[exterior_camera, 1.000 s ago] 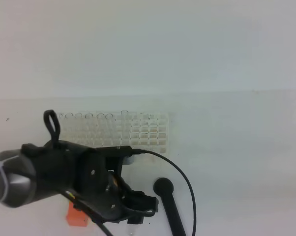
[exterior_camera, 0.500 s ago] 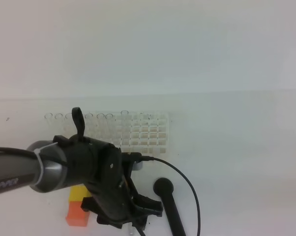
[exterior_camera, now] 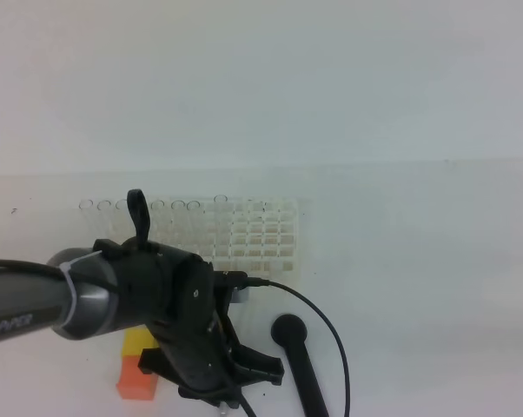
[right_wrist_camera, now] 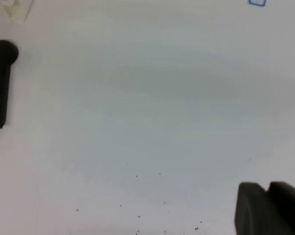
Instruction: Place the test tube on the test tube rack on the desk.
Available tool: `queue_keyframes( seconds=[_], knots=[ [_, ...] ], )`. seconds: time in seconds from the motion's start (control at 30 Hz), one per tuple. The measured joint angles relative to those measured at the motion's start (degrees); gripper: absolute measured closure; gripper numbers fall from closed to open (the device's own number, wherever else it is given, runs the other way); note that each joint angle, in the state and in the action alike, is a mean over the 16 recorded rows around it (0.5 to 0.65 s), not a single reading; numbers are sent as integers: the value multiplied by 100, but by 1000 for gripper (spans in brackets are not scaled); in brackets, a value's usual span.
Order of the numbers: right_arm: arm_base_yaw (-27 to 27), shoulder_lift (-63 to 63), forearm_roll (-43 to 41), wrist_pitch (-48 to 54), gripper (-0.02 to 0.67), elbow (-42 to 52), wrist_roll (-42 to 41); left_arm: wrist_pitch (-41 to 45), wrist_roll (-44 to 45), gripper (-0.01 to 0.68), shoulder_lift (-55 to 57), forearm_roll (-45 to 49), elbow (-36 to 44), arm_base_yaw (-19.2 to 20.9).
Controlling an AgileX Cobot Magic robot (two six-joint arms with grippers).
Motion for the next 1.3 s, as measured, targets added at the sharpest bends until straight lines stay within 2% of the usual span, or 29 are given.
queue_keyframes(
  seconds=[0.13,0.37,0.5,0.63,0.77,0.9,1.13,1.3],
  knots=[
    [0,0,32,-38,583,0,-1,249,-4,558,-7,90,-126,0],
    [0,0,298,-213,583,0,-90,803,-6,565,-367,267,-463,0],
    [0,0,685,-380,583,0,-305,983,-36,565,-927,387,-640,0],
    [0,0,1350,-586,582,0,-746,759,-67,565,-1805,454,-664,0],
    [0,0,2219,-834,582,0,-1379,129,-96,565,-2914,524,-396,0],
    [0,0,3138,-1092,582,0,-2082,-818,-123,565,-4073,613,202,0],
    [0,56,4532,-1380,576,0,-3267,-3010,-140,566,-5745,696,1828,0],
    [0,273,5334,-1327,529,0,-4088,-4463,-156,566,-6372,770,2996,0]
  ],
)
